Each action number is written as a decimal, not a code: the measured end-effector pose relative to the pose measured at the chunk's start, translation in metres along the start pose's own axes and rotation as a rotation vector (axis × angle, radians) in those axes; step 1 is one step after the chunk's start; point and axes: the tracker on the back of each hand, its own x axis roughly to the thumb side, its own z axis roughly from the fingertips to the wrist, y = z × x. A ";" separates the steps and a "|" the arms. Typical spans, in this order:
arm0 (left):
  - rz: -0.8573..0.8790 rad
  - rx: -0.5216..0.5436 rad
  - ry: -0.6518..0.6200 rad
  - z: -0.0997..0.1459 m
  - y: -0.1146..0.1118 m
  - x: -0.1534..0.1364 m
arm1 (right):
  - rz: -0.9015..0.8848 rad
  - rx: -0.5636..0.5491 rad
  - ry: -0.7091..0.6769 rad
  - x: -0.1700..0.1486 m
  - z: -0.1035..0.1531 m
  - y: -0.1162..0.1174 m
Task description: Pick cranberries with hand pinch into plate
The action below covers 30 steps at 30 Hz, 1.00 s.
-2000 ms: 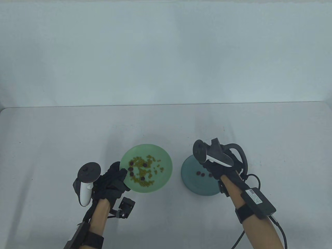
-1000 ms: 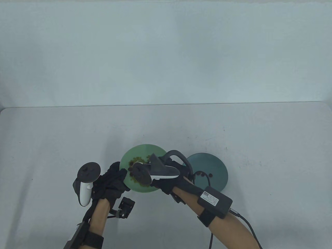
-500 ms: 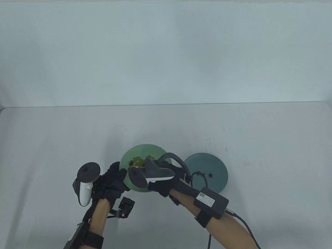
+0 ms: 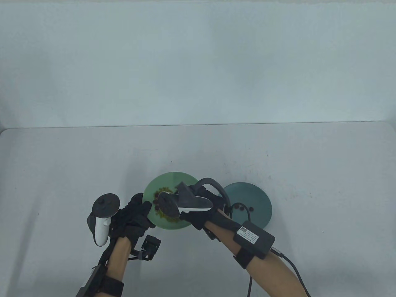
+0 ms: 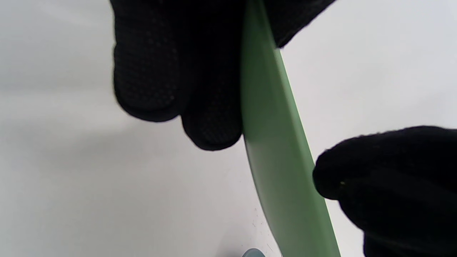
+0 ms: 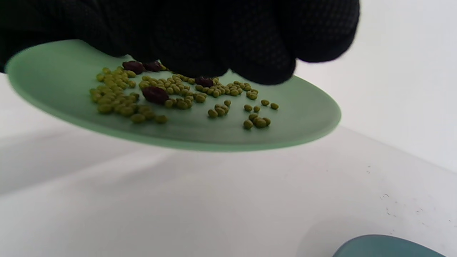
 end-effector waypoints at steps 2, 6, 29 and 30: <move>0.002 0.001 0.000 0.000 0.000 0.000 | 0.004 0.007 0.000 0.001 -0.002 0.002; 0.003 0.002 0.000 0.000 0.000 0.000 | 0.005 0.011 -0.001 0.001 -0.004 0.005; 0.038 -0.002 0.011 0.000 0.002 -0.001 | 0.099 -0.021 -0.028 0.013 -0.005 0.012; 0.040 -0.001 0.012 0.000 0.002 -0.001 | 0.105 -0.028 -0.030 0.014 -0.004 0.012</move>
